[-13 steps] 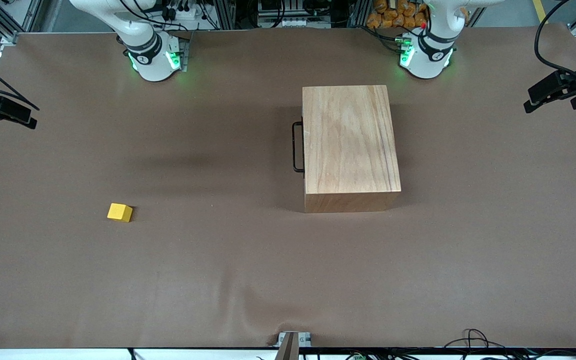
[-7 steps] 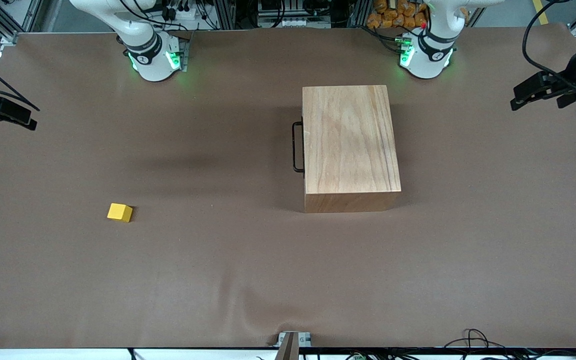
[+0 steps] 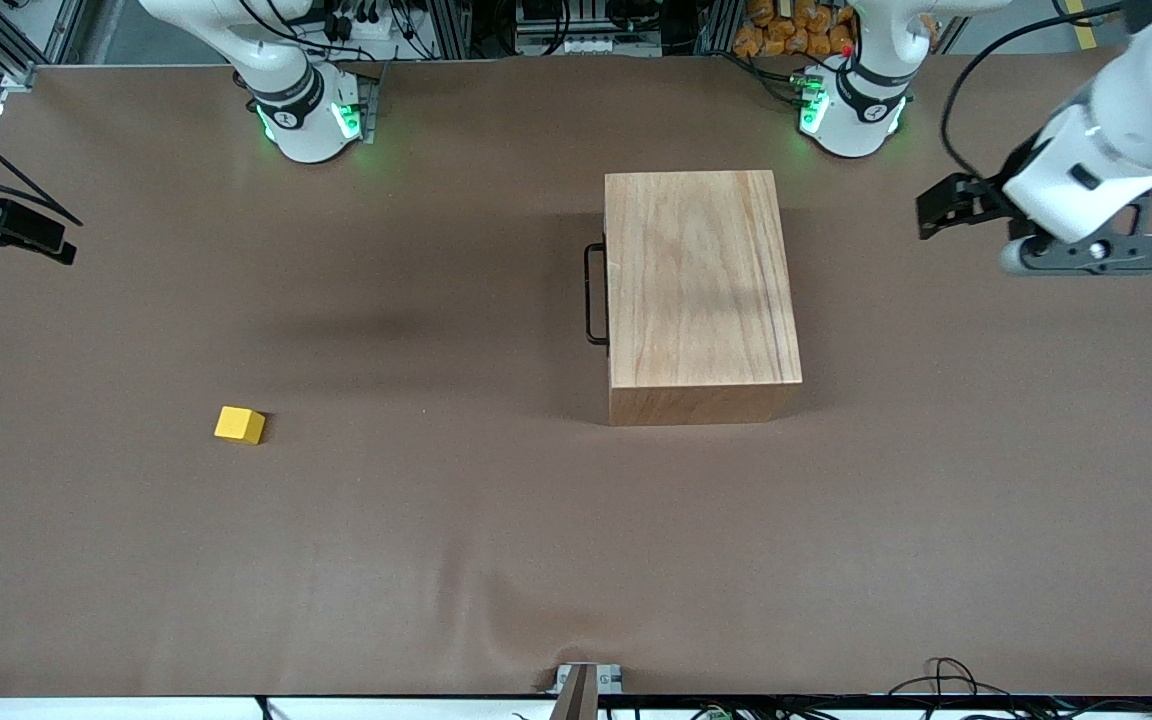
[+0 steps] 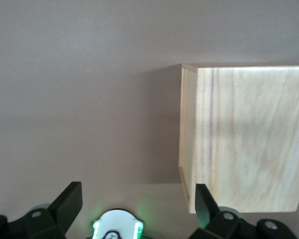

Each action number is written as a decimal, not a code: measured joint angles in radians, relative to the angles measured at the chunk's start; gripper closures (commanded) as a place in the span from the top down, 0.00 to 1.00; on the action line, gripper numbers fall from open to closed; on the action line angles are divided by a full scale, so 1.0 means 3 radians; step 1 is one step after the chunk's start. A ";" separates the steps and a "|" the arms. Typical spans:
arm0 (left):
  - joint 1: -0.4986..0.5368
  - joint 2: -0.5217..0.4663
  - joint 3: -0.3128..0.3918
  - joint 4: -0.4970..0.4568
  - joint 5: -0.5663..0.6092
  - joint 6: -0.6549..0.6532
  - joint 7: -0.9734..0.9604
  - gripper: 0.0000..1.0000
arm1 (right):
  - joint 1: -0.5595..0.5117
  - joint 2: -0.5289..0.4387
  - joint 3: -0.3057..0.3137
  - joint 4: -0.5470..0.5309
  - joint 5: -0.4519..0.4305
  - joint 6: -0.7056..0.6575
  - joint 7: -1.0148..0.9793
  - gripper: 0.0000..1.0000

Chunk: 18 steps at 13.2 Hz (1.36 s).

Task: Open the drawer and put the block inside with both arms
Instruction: 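Reach the left gripper over the box to the black drawer handle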

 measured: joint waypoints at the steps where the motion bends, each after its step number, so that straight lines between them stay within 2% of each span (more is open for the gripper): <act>1: -0.0110 0.0032 -0.0017 0.0000 0.0000 0.0021 -0.0229 1.00 | -0.0001 0.0000 0.0001 -0.0001 0.0000 0.0002 0.0000 1.00; 7: -0.0846 0.0279 -0.0041 0.0089 0.0000 0.0212 -0.1341 1.00 | 0.0000 0.0000 0.0005 -0.0011 0.0000 -0.0002 -0.0001 1.00; 15: -0.1630 0.0889 -0.0023 0.0324 0.0001 0.0708 -0.2337 1.00 | -0.0005 0.0000 0.0002 -0.0113 0.0000 0.0000 -0.0001 1.00; 18: -0.1924 0.1166 0.0012 0.0458 0.0155 0.0874 -0.2579 1.00 | -0.0016 -0.0001 -0.0009 -0.0131 0.0000 -0.0001 -0.0001 1.00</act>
